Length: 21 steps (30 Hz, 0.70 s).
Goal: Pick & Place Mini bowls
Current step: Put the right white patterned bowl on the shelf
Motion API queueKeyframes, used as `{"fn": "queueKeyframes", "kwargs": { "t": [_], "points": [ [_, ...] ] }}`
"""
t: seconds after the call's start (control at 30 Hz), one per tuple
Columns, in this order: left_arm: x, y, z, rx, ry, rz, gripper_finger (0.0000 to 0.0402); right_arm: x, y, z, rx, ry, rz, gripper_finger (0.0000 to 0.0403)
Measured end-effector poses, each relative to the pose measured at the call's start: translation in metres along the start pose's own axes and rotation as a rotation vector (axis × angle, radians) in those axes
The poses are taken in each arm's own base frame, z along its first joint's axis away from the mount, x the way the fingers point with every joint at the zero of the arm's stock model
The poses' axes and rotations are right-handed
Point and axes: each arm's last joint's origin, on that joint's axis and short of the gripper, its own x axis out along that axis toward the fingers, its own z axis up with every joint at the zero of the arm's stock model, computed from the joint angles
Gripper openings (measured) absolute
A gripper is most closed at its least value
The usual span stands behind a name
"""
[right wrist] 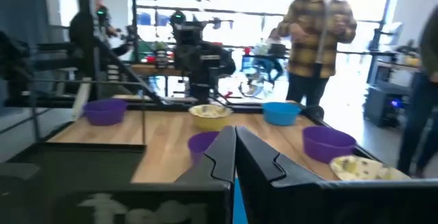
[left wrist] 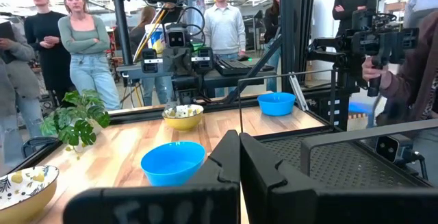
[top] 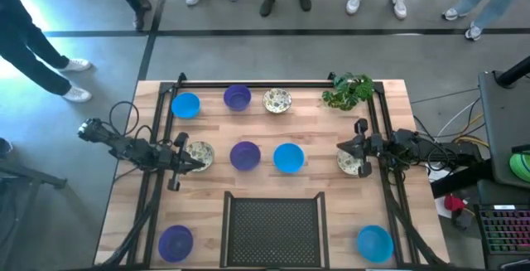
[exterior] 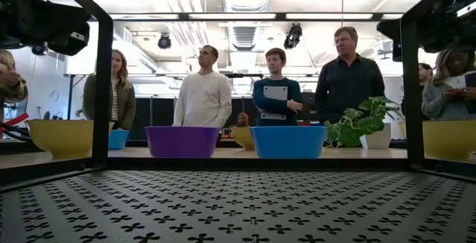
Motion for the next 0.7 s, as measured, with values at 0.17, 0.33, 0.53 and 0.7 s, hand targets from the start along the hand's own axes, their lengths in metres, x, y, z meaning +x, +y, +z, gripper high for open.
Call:
{"fn": "queueKeyframes", "kwargs": {
  "t": [0.17,0.33,0.53,0.7],
  "points": [
    [0.0,0.0,0.0,0.0,0.0,0.0,0.0,0.0,-0.0002,-0.0001,0.001,0.001,-0.008,0.0008],
    [0.0,0.0,-0.0001,0.0,0.0,0.0,0.0,0.0,-0.0003,-0.0001,0.031,0.0,-0.009,0.0008],
    [0.0,0.0,-0.0001,0.0,0.0,0.0,0.0,0.0,-0.0003,0.0,0.072,0.0,-0.01,0.0008],
    [0.0,0.0,-0.0001,0.0,0.0,0.0,0.0,0.0,-0.0003,-0.0001,0.075,0.001,-0.01,0.0008]
  ]
}}
